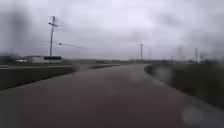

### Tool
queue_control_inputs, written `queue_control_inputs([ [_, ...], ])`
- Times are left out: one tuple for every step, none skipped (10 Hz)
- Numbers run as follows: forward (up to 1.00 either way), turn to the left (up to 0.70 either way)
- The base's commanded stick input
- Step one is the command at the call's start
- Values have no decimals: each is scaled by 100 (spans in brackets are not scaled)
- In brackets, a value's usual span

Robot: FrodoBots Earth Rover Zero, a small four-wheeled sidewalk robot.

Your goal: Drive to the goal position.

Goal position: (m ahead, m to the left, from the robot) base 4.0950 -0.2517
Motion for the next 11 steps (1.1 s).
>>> queue_control_inputs([
  [50, -1],
  [50, -1],
  [50, -1],
  [50, -1],
  [50, -1],
  [50, -1],
  [50, -1],
  [50, -1],
  [50, -1],
  [50, -1],
  [50, -1],
])
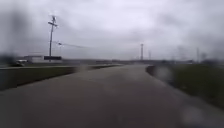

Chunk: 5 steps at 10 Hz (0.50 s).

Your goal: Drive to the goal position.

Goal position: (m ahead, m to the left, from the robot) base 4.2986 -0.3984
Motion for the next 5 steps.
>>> queue_control_inputs([
  [50, -1],
  [50, -1],
  [50, -1],
  [50, -1],
  [50, -1],
])
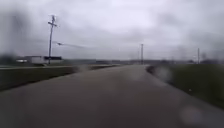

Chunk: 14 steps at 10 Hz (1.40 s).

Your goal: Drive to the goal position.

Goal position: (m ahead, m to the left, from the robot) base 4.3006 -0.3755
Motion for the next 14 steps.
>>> queue_control_inputs([
  [50, -1],
  [50, -1],
  [50, -1],
  [50, -1],
  [50, -1],
  [50, -1],
  [50, -1],
  [50, -1],
  [50, -1],
  [50, -1],
  [50, -1],
  [50, -1],
  [50, -1],
  [50, -1],
])
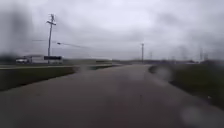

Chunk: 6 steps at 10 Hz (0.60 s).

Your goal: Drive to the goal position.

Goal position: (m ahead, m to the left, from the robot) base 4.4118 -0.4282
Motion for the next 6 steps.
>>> queue_control_inputs([
  [50, -1],
  [50, -1],
  [50, -1],
  [50, -1],
  [50, 0],
  [50, 2],
])
